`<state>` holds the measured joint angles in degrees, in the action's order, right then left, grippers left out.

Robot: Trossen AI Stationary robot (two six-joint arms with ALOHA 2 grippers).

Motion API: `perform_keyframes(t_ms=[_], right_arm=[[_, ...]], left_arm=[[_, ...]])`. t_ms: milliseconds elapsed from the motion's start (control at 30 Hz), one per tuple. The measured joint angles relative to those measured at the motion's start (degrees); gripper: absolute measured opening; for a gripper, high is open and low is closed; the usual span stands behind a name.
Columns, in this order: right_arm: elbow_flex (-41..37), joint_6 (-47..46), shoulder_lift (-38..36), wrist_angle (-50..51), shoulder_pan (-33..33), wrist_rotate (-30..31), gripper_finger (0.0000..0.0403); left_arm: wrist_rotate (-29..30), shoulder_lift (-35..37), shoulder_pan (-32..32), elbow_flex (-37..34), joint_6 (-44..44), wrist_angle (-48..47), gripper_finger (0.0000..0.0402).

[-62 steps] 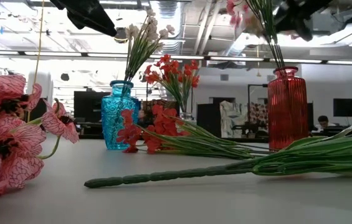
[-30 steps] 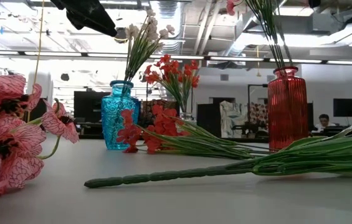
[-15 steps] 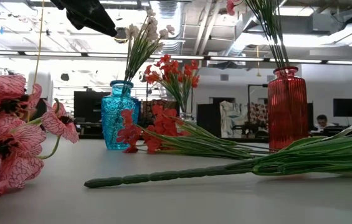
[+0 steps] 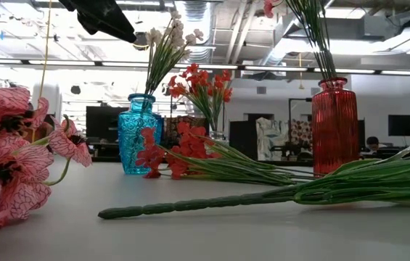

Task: Sort flowers into vase by color
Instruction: Put the top pink flower into the red vase

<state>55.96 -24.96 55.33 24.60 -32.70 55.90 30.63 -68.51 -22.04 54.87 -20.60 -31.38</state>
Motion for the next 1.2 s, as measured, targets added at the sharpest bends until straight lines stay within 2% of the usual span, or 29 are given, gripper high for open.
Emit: perform_keyframes(t_ms=[167,500,833,1000,1200], right_arm=[[0.0,0.0,0.2,0.1,0.0,-0.6,0.0045],[0.0,0.0,0.2,0.5,0.0,-10.8,0.005],[0.0,0.0,0.2,0.4,0.6,-10.8,0.0057],[0.0,0.0,0.2,0.4,0.6,-10.9,0.0094],[0.0,0.0,0.2,2.1,0.5,-11.1,0.0177]], left_arm=[[0.0,0.0,0.0,0.0,0.0,0.0,0.0125],[0.0,0.0,0.0,0.0,0.0,0.0,0.0125],[-0.1,0.0,0.0,0.0,0.0,0.0,0.0125],[-0.1,0.0,0.0,0.0,0.0,0.0,0.0125],[-0.1,0.0,0.0,0.0,0.0,0.0,0.0125]])
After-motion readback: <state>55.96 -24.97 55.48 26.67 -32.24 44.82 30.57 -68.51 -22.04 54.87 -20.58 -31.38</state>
